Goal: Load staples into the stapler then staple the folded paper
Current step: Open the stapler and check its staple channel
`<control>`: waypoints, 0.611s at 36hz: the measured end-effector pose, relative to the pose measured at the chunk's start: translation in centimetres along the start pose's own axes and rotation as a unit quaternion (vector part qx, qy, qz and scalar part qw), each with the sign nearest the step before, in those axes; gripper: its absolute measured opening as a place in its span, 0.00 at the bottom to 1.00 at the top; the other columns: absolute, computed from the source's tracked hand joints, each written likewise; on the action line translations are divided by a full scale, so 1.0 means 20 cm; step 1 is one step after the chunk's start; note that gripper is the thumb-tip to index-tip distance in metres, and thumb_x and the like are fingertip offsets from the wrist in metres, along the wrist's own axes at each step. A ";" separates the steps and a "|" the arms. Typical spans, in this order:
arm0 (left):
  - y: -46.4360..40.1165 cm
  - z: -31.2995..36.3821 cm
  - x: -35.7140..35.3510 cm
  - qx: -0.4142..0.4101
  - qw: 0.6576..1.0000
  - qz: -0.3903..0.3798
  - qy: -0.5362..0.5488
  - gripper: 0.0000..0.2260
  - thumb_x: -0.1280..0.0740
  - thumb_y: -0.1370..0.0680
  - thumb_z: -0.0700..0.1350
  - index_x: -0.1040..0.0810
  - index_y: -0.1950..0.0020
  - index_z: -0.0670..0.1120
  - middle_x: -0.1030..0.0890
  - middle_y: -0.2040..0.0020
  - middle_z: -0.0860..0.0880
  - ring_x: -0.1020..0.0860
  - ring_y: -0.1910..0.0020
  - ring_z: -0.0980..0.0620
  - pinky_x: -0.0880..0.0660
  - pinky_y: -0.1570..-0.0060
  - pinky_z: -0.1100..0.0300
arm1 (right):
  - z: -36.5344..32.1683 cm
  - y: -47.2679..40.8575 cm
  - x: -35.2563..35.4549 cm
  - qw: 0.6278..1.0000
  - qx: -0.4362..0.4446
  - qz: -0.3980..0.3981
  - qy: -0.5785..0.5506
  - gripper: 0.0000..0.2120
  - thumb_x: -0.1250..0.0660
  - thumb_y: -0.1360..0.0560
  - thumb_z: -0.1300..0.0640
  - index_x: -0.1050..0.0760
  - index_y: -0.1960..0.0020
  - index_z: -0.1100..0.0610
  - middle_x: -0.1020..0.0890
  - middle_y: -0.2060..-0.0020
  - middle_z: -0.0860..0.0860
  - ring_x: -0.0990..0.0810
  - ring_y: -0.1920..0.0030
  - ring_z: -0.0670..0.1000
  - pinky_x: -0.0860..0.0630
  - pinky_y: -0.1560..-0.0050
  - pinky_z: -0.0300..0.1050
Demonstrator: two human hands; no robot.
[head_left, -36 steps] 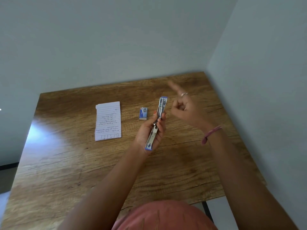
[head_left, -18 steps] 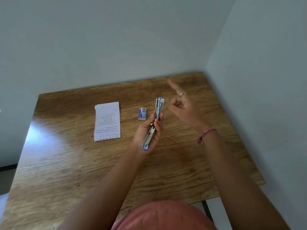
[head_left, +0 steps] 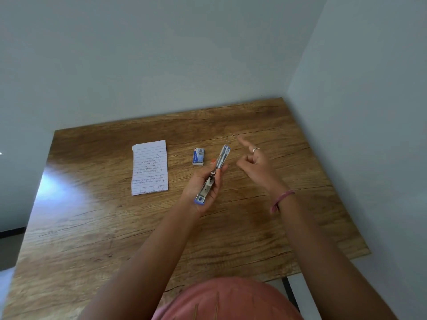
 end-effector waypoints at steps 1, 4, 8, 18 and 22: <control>0.00 0.00 0.00 -0.007 1.000 0.011 -0.025 0.12 0.35 0.22 0.39 0.25 0.39 0.37 0.18 0.54 0.36 0.18 0.68 0.52 0.20 0.69 0.66 | 0.02 0.01 -0.01 1.000 -0.009 0.009 -0.009 0.31 0.36 0.25 0.62 0.40 0.25 0.48 0.31 0.74 0.44 0.34 0.75 0.40 0.34 0.73 0.30; -0.01 0.01 0.01 -0.029 0.993 0.045 -0.109 0.07 0.35 0.21 0.37 0.23 0.45 0.38 0.17 0.56 0.37 0.18 0.68 0.54 0.20 0.70 0.66 | 0.07 0.01 -0.02 0.997 -0.040 0.046 -0.039 0.32 0.36 0.24 0.63 0.42 0.24 0.49 0.30 0.76 0.42 0.33 0.75 0.39 0.32 0.71 0.29; -0.03 0.06 0.02 -0.041 0.969 0.078 -0.232 0.04 0.33 0.22 0.39 0.21 0.49 0.39 0.18 0.55 0.37 0.21 0.72 0.55 0.23 0.71 0.66 | 0.10 0.03 -0.05 0.999 -0.028 -0.014 -0.023 0.28 0.37 0.24 0.62 0.35 0.28 0.42 0.30 0.76 0.39 0.34 0.73 0.39 0.33 0.70 0.31; -0.02 0.19 -0.02 -0.134 0.841 0.128 -0.509 0.08 0.27 0.26 0.46 0.16 0.56 0.40 0.16 0.65 0.46 0.20 0.71 0.56 0.24 0.71 0.66 | 0.13 -0.02 -0.01 1.000 -0.020 -0.003 -0.013 0.21 0.34 0.24 0.57 0.27 0.33 0.42 0.26 0.64 0.43 0.28 0.70 0.37 0.30 0.66 0.29; -0.03 0.25 -0.05 -0.146 0.762 0.073 -0.626 0.07 0.30 0.23 0.44 0.16 0.47 0.46 0.16 0.59 0.45 0.20 0.64 0.56 0.22 0.57 0.64 | 0.14 -0.05 0.00 0.999 -0.030 -0.026 0.013 0.11 0.32 0.24 0.50 0.22 0.43 0.37 0.17 0.55 0.38 0.20 0.59 0.37 0.25 0.55 0.31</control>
Point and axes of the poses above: each hand's wrist, its own y-axis away from the middle knuckle, its own x-axis out of the back of the hand, z = x × y, the point moved 1 cm from there along -y, towards the middle knuckle
